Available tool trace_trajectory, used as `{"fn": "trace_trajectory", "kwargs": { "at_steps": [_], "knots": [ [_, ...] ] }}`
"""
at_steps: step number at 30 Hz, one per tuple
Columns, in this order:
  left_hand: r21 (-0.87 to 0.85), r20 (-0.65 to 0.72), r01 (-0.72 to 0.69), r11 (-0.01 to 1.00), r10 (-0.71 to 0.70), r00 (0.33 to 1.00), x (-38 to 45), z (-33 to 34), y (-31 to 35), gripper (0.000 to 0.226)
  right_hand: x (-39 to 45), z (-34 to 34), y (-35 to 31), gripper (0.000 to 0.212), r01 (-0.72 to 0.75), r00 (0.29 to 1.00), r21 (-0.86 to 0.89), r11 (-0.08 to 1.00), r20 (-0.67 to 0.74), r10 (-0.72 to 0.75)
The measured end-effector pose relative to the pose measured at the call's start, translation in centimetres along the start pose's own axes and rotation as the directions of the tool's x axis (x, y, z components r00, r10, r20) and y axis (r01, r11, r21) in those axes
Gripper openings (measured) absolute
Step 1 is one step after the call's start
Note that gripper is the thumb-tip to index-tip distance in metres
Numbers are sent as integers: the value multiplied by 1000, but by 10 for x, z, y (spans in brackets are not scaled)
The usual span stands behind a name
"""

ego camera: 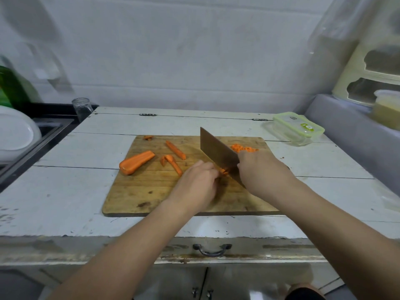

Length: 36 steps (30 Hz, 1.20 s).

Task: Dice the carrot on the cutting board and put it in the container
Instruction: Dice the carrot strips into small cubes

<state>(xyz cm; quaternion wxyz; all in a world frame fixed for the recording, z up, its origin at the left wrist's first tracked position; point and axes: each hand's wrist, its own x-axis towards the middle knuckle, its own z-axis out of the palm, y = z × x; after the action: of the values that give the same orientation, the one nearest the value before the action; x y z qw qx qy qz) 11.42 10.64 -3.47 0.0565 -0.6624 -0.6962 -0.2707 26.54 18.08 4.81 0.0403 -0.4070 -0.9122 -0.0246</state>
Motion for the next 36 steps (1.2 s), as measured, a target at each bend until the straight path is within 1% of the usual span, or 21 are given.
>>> {"fn": "trace_trajectory", "kwargs": {
  "at_steps": [3,5,8,10,14,18,21,27,30,32,34,36],
  "knots": [
    [2,7,-1,1000,1,1000,-3,0,0,27,11,-1,3,7,-41,999,55,998,24,40],
    [3,-2,-9,1000,9,1000,-4,0,1,29,10,0,14,6,-79,997,78,994,10,79],
    [-9,-17,-12,1000,12,1000,-6,-1,2,32,0,-1,24,14,-122,993,136,983,22,120],
    [-13,-20,-15,1000,14,1000,-5,-2,2,32,-7,-2,24,18,-112,993,137,984,41,107],
    [7,-11,-11,1000,11,1000,-5,-3,3,30,-15,-5,16,14,-65,996,107,992,69,58],
    [7,1,-8,1000,8,1000,-4,-4,3,29,-16,-9,11,13,-48,995,73,996,94,41],
    [4,0,-10,1000,10,1000,-3,-2,2,29,-14,-11,8,7,-42,994,54,998,103,36],
    [21,30,5,1000,-6,1000,-2,1,0,27,9,2,-5,8,-11,999,19,1000,44,10],
    [29,18,-7,1000,7,1000,-4,-1,1,30,10,0,5,4,-56,998,49,997,39,54],
    [27,4,-17,999,17,1000,-6,-1,3,32,7,-2,18,9,-114,993,79,990,36,112],
    [13,-11,-3,1000,3,1000,-8,-2,3,28,-1,-4,24,16,-154,987,119,981,58,148],
    [9,-25,13,1000,-13,1000,-8,-3,3,21,-9,-6,24,19,-134,990,132,982,64,126]
  ]
}}
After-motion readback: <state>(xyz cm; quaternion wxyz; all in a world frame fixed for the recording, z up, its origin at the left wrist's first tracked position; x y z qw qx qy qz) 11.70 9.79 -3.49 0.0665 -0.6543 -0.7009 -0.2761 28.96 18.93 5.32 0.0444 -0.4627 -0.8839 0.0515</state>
